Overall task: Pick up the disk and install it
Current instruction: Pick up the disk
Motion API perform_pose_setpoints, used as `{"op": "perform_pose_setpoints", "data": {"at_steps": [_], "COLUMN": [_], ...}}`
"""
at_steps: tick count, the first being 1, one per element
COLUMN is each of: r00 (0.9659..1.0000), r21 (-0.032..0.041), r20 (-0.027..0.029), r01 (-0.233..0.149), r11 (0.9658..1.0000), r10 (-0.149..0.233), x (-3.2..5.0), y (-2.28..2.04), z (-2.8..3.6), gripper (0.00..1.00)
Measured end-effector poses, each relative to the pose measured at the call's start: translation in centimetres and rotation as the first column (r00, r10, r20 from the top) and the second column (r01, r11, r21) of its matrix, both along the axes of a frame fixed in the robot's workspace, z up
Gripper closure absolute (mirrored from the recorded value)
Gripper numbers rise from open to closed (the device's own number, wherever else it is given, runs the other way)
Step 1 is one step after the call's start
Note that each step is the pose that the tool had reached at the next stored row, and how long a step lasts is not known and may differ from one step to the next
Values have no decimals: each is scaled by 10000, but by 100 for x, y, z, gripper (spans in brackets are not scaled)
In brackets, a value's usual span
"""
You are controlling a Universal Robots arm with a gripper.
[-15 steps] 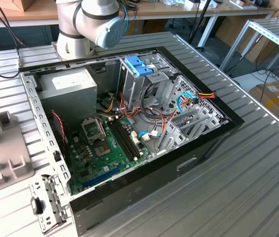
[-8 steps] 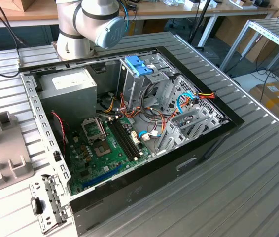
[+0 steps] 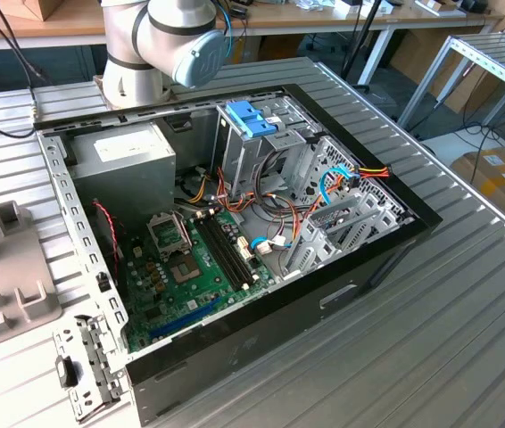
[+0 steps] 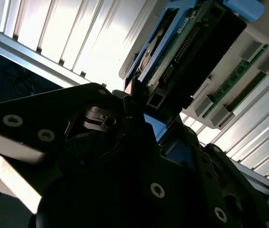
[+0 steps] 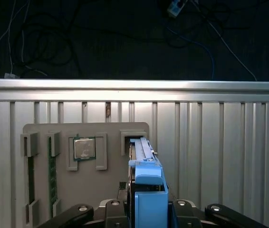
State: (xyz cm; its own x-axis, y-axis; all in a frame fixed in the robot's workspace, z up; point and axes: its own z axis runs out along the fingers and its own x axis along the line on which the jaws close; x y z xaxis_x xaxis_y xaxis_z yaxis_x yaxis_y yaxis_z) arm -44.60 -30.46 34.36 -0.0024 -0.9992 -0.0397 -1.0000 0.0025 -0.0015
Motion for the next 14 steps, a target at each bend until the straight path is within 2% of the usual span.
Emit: {"op": "perform_pose_setpoints", "data": {"at_steps": [14], "r00": [10000], "r21": [1], "r20": [0], "r01": [0], "r11": [10000], "r10": [0], "x": [0], "y": [0], "z": [143], "gripper": [63]}}
